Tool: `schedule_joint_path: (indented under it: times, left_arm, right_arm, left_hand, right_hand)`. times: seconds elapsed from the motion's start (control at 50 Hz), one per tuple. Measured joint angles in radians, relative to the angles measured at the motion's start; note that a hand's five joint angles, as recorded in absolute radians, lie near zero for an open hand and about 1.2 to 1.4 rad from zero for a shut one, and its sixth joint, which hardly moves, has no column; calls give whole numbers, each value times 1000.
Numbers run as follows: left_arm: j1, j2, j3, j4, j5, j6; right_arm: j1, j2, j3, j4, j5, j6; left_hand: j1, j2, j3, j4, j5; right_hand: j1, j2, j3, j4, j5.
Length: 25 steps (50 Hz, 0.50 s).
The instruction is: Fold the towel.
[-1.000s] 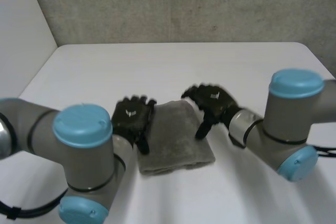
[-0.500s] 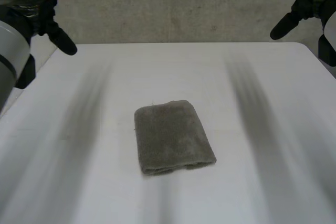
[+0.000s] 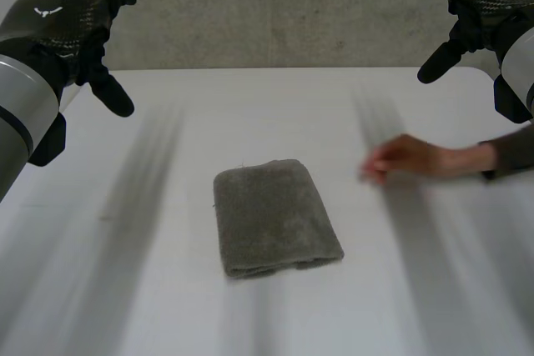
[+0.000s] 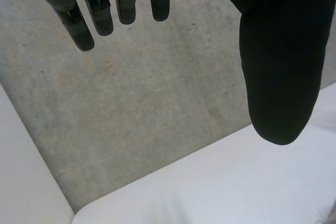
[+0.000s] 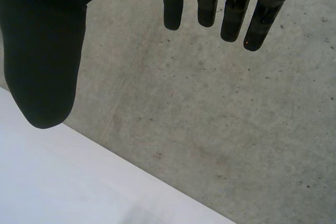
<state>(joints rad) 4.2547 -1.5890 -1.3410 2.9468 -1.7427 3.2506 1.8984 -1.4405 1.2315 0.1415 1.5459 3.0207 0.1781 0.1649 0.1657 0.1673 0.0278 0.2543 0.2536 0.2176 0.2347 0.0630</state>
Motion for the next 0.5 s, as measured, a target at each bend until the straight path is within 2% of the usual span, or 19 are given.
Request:
schedule_joint_path:
  times: [0.24, 0.5]
  left_arm:
    - [5, 14, -22, 4, 47, 1]
    - [8, 35, -23, 6, 48, 2]
  right_arm:
    - [-1, -24, 11, 0, -3, 0]
    - [0, -56, 21, 0, -3, 0]
  left_hand:
    - [0, 0, 0, 0, 0]
    - [0, 0, 0, 0, 0]
  right_hand:
    - [0, 0, 0, 0, 0]
    - [0, 0, 0, 0, 0]
